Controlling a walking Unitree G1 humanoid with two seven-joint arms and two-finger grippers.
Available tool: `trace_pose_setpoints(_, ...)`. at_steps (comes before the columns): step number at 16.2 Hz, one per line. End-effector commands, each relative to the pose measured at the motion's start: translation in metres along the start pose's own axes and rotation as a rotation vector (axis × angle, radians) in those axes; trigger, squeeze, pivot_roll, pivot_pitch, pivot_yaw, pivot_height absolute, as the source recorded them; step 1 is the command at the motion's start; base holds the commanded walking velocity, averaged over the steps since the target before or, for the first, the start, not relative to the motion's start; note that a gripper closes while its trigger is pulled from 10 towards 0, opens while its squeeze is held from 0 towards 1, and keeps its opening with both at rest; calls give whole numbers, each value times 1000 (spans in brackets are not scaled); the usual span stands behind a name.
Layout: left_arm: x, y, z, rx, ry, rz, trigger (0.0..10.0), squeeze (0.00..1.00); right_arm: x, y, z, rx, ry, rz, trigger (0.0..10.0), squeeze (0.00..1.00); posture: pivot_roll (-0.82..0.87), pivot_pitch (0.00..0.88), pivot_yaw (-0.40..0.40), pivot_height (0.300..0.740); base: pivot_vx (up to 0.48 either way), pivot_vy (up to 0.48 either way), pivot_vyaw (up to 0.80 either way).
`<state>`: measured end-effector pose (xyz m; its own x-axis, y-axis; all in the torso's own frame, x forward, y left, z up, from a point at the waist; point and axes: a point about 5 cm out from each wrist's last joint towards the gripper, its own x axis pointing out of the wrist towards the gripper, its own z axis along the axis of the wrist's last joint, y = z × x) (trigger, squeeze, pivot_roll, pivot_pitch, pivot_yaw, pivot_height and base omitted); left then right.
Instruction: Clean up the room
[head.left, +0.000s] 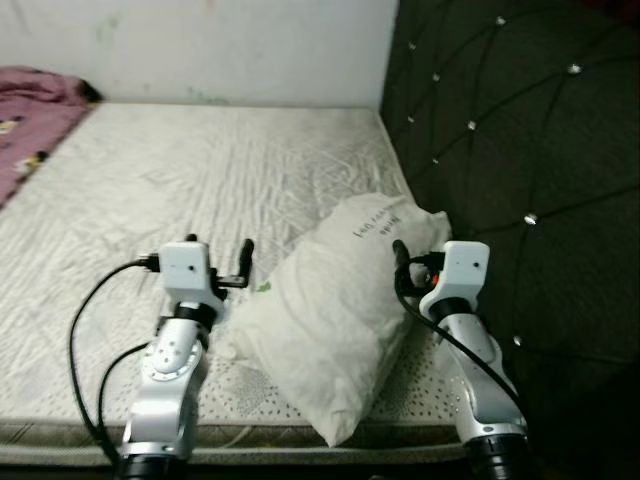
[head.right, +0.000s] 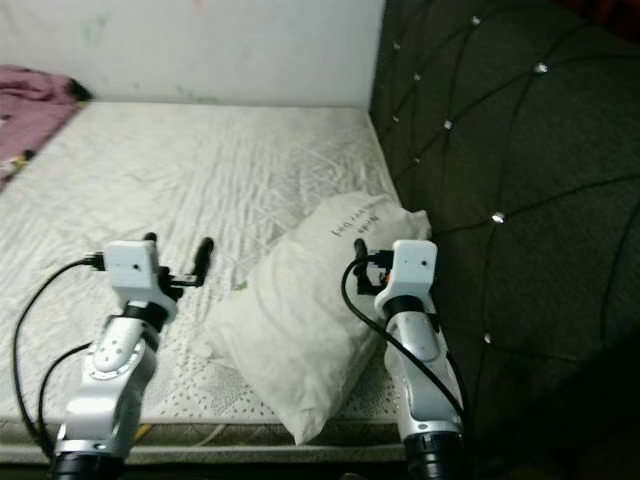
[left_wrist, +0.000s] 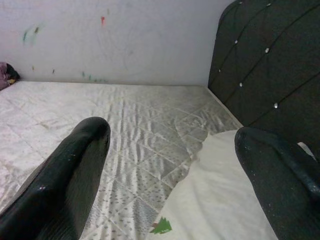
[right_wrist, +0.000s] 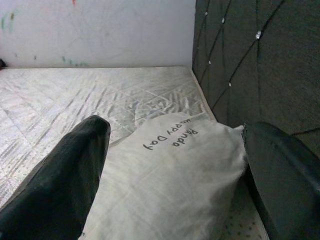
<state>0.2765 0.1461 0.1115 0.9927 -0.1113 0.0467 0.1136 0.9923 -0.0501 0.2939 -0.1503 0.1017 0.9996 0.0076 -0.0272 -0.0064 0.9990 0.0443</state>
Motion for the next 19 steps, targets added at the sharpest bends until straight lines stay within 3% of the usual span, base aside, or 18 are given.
trace_pose_setpoints(1, 1, 1, 1, 12, 2, 7, 10000, 0, 1, -1, 4, -1, -16, -2, 10000, 0, -6, 0, -6, 740, 0, 0, 0)
trace_pose_setpoints(7, -1, 2, 2, 15, 2, 23, 10000, 0, 0, -2, 5, 21, -22, 3, 10000, 0, -2, 0, -9, 740, 0, 0, 0)
trace_pose_setpoints(10, -8, 6, 7, -6, -9, 93, 10000, 0, -4, 4, 10, 52, -37, 32, 10000, 0, 11, 0, -15, 740, 0, 0, 0)
trace_pose_setpoints(19, -12, 9, 8, -2, 22, 124, 10000, 0, -10, 8, 9, 61, -16, 44, 10000, 0, 10, 38, -9, 645, 0, 0, 0)
